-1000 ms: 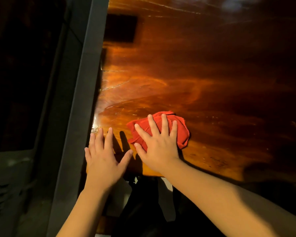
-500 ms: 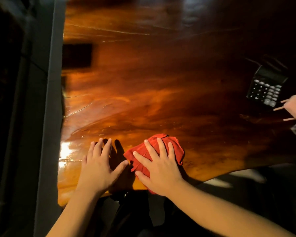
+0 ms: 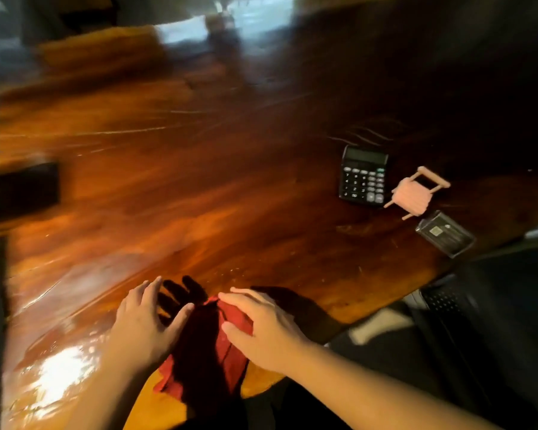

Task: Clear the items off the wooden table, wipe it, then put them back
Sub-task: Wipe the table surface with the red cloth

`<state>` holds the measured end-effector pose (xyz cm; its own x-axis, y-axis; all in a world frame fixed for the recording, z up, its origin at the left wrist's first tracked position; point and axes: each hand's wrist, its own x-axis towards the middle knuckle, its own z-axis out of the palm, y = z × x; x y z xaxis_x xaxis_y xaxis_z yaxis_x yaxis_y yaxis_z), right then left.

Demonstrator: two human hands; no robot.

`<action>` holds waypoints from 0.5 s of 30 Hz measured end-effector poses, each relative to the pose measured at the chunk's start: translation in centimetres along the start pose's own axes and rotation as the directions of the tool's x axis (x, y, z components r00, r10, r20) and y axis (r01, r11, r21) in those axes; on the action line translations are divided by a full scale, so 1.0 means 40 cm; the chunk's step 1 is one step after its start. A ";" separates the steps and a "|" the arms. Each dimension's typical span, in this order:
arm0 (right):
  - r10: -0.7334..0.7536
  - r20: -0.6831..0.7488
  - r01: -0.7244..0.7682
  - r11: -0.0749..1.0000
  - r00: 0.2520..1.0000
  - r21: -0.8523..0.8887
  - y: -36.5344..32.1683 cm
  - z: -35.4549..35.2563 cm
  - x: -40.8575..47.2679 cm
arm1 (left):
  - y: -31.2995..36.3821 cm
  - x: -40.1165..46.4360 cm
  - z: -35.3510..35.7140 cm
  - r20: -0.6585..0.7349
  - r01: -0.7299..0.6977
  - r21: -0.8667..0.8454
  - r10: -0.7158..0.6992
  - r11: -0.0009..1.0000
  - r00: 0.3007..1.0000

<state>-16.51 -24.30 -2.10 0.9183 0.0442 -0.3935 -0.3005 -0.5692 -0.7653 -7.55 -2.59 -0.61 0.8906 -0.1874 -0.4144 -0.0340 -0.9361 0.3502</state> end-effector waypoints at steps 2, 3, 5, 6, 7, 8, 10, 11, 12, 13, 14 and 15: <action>0.037 -0.074 -0.033 0.998 0.997 0.061 0.024 -0.060 0.001 | 0.072 0.037 -0.013 -0.002 -0.073 -0.043 0.073 0.996 0.997; 0.072 -0.107 -0.061 0.993 0.992 0.101 0.042 -0.100 -0.003 | 0.119 0.059 -0.016 0.007 -0.112 -0.052 0.113 0.992 0.994; 0.130 -0.174 -0.105 0.984 0.976 0.144 0.076 -0.176 -0.007 | 0.213 0.098 -0.020 0.001 -0.183 -0.060 0.183 0.981 0.983; 0.148 -0.220 -0.115 0.981 0.964 0.156 0.094 -0.215 -0.009 | 0.261 0.117 -0.021 -0.003 -0.215 -0.063 0.215 0.975 0.977; 0.160 -0.270 -0.118 0.979 0.949 0.164 0.111 -0.253 -0.011 | 0.307 0.134 -0.022 -0.005 -0.241 -0.063 0.241 0.968 0.970; 0.171 -0.321 -0.123 0.979 0.931 0.165 0.130 -0.290 -0.013 | 0.353 0.151 -0.021 -0.003 -0.271 -0.068 0.271 0.960 0.962; 0.187 -0.412 -0.135 0.979 0.892 0.154 0.167 -0.364 -0.013 | 0.438 0.185 -0.015 0.005 -0.328 -0.066 0.329 0.942 0.944; 0.196 -0.449 -0.146 0.979 0.872 0.144 0.187 -0.400 -0.014 | 0.481 0.202 -0.011 0.010 -0.352 -0.066 0.354 0.934 0.935; 0.205 -0.480 -0.159 0.978 0.853 0.134 0.205 -0.434 -0.014 | 0.522 0.218 -0.005 0.016 -0.373 -0.067 0.375 0.925 0.927; 0.211 -0.508 -0.172 0.977 0.835 0.124 0.221 -0.467 -0.015 | 0.560 0.233 0.002 0.026 -0.390 -0.063 0.392 0.919 0.920; 0.210 -0.539 -0.179 0.978 0.816 0.109 0.237 -0.498 -0.016 | 0.598 0.248 0.010 0.035 -0.406 -0.054 0.408 0.912 0.912; 0.199 -0.573 -0.182 0.979 0.795 0.088 0.254 -0.530 -0.018 | 0.635 0.263 0.019 0.047 -0.422 -0.039 0.423 0.906 0.905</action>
<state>-14.78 -47.51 1.20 0.8178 -0.5487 -0.1736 -0.4842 -0.4930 -0.7228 0.60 -28.55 3.29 0.7697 -0.5801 -0.2665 -0.3887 -0.7571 0.5251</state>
